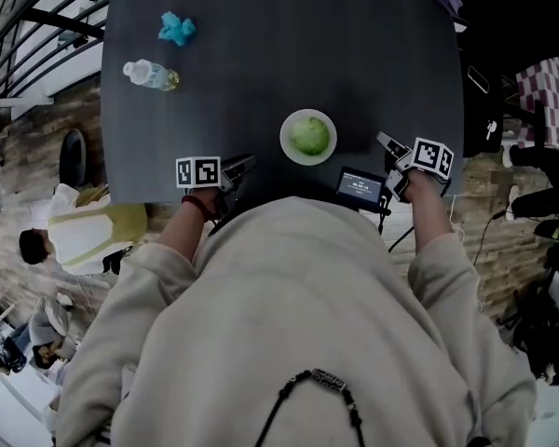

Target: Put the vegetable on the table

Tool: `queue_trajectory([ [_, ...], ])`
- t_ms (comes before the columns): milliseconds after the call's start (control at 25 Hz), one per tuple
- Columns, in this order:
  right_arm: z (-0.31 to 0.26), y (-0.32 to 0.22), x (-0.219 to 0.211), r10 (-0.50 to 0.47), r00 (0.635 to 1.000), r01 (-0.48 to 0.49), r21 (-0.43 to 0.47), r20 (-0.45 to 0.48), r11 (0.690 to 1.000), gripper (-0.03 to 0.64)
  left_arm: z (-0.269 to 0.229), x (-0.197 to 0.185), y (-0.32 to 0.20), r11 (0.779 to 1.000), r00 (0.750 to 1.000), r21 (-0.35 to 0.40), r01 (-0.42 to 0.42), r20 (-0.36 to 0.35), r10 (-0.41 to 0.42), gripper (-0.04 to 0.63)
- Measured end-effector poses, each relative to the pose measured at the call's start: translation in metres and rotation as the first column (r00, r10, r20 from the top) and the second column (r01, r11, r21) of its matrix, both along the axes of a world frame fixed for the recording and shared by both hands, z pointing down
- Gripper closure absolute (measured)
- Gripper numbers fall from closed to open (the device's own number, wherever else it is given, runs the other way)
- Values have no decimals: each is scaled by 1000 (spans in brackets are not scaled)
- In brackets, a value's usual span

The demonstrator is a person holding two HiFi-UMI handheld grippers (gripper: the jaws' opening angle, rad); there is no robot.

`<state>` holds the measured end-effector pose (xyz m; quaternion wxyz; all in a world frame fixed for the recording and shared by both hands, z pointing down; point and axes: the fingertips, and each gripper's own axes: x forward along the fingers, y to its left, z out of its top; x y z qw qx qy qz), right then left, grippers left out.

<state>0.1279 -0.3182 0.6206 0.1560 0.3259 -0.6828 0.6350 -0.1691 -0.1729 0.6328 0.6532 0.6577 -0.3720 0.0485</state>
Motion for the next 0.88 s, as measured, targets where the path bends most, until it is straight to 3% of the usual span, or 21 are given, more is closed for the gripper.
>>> queue_trajectory([
  [40, -14, -5, 1, 9, 1000, -10, 39, 13, 999, 570, -11, -4, -6, 999, 1000, 42, 20, -9, -20, 559],
  [80, -29, -8, 1, 7, 1000, -9, 79, 26, 997, 582, -24, -7, -15, 995, 999, 88, 43, -24, -41, 588],
  [200, -80, -14, -6, -56, 998, 46, 224, 38, 973, 584, -72, -4, -42, 969, 996, 236, 71, -78, -54, 588],
  [280, -117, -19, -11, -93, 995, 80, 338, 22, 938, 584, -111, 5, -60, 937, 997, 346, 39, -82, -12, 588],
  [360, -158, -21, -19, -116, 993, 94, 444, 23, 891, 585, -153, 15, -76, 885, 997, 465, -11, -58, 42, 588],
  [440, -198, -21, -31, -146, 989, 112, 537, 20, 836, 591, -198, 24, -89, 807, 997, 587, -62, -4, 80, 588],
  [600, -270, -24, -48, -161, 986, 137, 699, -32, 702, 598, -291, 40, -111, 599, 986, 784, -161, 157, 59, 588],
  [680, -311, -24, -52, -150, 988, 118, 783, -32, 611, 600, -337, 55, -111, 480, 981, 856, -192, 184, 64, 588],
  [760, -352, -16, -55, -154, 987, 113, 866, -42, 487, 600, -376, 72, -108, 366, 974, 903, -226, 208, 90, 588],
  [800, -370, -11, -55, -156, 986, 116, 896, -53, 428, 600, -390, 80, -107, 326, 971, 915, -238, 215, 106, 588],
  [840, -385, -6, -54, -153, 986, 119, 918, -65, 379, 600, -399, 87, -107, 307, 969, 921, -242, 214, 123, 588],
  [880, -397, -2, -53, -147, 986, 120, 932, -73, 342, 601, -404, 93, -108, 303, 968, 922, -240, 206, 140, 588],
])
